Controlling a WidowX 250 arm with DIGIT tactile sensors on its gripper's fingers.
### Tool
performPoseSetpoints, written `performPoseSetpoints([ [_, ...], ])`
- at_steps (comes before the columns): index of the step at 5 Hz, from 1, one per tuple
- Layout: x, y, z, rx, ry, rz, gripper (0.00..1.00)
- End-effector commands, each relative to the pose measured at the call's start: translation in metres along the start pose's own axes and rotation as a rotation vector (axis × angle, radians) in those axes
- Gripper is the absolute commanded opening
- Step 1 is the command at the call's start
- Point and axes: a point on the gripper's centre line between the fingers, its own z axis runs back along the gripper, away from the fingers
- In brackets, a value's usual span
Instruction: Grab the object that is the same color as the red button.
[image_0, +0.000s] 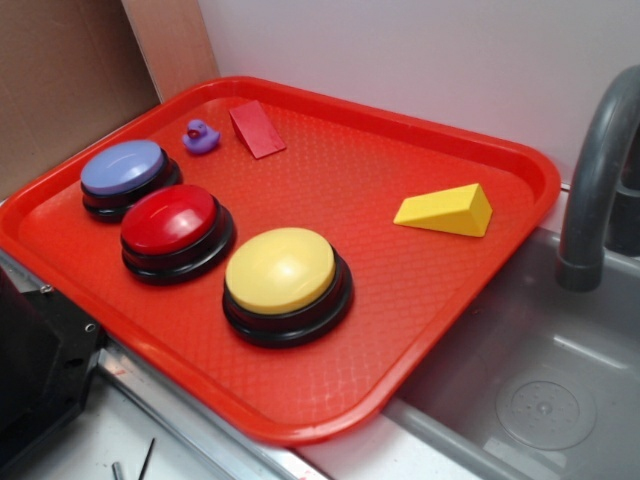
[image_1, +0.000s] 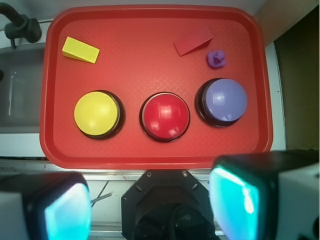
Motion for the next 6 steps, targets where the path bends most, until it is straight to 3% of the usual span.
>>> performPoseSetpoints([
  [1,0.000,0.000,0.000,0.000,0.000,0.000,1.00],
  [2,0.008,0.000,-0.011,0.020,0.028,0.084,1.00],
  [4,0.038,0.006,-0.042,0.060,0.021,0.320,1.00],
  [6,0.085,0.020,-0.094,0.077,-0.068,0.715,1.00],
])
